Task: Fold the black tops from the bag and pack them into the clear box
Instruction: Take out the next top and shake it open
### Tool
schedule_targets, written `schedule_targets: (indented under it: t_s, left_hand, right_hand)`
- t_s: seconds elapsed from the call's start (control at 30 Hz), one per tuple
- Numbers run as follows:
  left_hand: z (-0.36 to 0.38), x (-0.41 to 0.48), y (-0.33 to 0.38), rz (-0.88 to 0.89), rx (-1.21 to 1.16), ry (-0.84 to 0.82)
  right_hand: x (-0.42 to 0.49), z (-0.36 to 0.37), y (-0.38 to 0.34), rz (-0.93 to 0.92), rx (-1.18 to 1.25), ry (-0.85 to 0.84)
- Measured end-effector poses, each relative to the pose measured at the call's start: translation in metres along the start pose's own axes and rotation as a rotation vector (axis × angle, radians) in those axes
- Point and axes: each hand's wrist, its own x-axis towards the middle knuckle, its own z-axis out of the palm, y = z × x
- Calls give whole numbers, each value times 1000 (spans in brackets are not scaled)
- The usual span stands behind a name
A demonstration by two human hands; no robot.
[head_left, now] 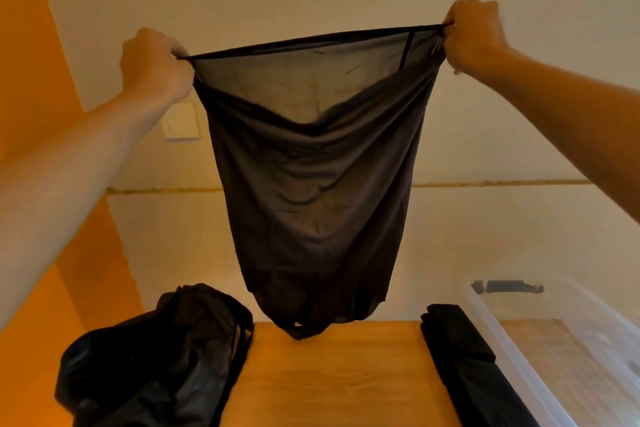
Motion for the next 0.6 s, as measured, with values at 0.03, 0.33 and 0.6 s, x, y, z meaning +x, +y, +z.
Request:
schedule_targets:
  t_s: [0.03,0.33,0.6]
  left_hand:
    - [2,0,-3,8,19,1]
    - [21,-27,-27,-1,40,-120]
    - [54,-12,-24,-789,-1102,-219]
  right_hand:
    - [-1,0,3,-4,3,-15]
    - [-23,-1,22,217,528,-314]
    - [-26,0,50,822,1109,-677]
